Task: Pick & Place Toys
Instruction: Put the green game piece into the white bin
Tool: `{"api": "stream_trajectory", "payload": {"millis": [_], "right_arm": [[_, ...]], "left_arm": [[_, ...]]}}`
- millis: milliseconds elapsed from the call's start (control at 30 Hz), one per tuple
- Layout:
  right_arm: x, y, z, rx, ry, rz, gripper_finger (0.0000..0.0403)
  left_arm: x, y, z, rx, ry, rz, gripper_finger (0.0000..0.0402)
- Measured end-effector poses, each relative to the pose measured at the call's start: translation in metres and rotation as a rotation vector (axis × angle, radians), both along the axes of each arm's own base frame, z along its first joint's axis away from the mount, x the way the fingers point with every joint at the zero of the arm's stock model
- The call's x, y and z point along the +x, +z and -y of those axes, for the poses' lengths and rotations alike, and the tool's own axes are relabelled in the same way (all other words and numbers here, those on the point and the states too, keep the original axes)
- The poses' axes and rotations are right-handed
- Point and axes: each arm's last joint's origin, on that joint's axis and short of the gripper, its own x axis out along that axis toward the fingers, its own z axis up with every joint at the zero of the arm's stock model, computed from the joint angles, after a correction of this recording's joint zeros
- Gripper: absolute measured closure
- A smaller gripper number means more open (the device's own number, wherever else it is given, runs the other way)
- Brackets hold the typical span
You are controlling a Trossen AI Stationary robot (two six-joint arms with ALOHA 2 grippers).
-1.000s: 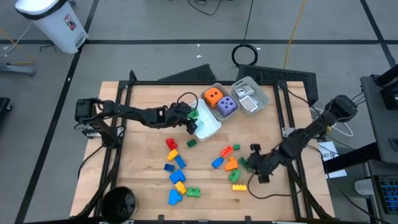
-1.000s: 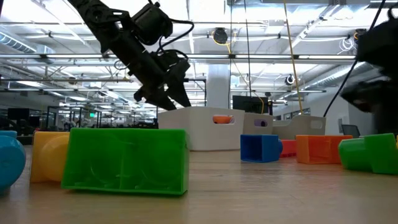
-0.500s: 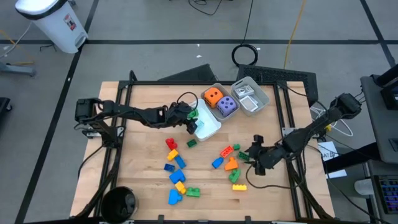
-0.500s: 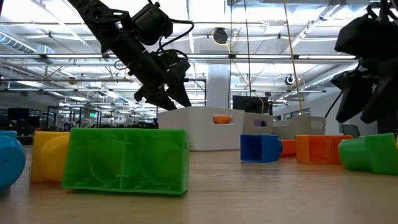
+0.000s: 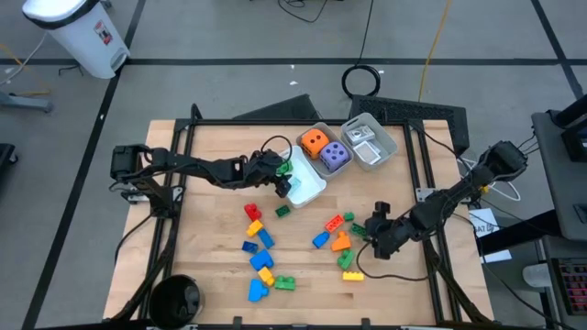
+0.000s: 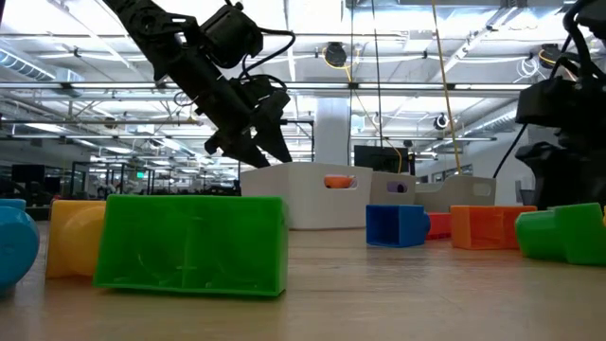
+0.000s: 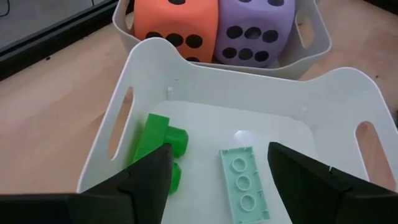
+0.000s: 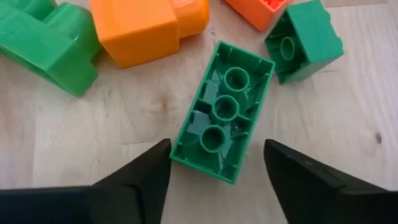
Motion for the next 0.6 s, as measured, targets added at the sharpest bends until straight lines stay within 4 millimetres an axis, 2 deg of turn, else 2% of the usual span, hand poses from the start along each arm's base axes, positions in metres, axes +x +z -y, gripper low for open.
{"api": "stream_trajectory", "payload": {"millis": [233,333,433,600], "right_arm": [[0.003,0.002,-0.002,0.004,0.024,0.038,0.0278],[0.004,0.002,-0.002,-0.011,0.050,0.041,0.0304],[0.005,0.007,-0.003,-0.026,0.084,0.050,0.0306],[0.012,0.032,-0.005,-0.081,0.135,0.165,0.0295]], "left_arm": [[0.000,0.000,0.000,0.000,0.001,0.000,0.0133],[0.000,0.000,0.000,0.000,0.001,0.000,0.0133],[0.000,0.000,0.000,0.000,0.001,0.000,0.0133],[0.001,0.001,0.000,-0.003,0.004,0.017,0.0133]]}}
